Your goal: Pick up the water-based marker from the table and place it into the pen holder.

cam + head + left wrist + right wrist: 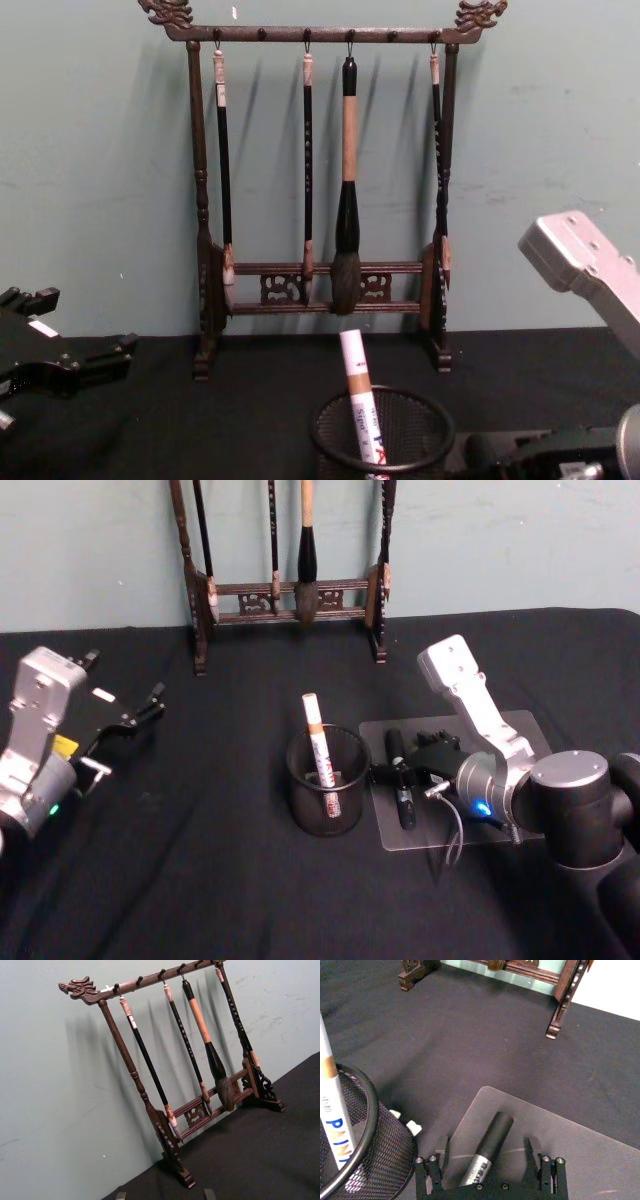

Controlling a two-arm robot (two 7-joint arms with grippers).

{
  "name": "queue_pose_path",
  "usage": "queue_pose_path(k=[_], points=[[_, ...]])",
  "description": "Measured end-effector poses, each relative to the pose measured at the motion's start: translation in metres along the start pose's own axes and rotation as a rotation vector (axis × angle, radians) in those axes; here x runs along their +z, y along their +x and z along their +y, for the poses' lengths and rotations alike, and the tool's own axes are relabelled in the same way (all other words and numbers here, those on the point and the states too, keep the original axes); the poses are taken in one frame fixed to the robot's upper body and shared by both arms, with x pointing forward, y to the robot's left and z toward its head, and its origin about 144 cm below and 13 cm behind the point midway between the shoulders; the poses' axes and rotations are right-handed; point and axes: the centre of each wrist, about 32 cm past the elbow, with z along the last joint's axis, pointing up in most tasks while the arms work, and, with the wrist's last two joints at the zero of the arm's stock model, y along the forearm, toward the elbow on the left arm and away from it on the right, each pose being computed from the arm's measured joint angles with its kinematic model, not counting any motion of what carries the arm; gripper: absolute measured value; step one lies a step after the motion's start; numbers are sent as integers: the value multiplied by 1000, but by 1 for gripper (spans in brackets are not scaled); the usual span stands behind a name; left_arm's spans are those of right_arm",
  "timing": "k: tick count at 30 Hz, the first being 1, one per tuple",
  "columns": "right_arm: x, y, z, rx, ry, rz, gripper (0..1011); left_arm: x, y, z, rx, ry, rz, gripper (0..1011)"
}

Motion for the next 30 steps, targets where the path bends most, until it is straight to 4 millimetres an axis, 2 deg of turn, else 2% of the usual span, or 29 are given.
queue_pose_path(k=[30], points=[[-3, 0, 1, -2, -3, -4, 1003, 0, 0, 0, 0, 0, 0, 1001]])
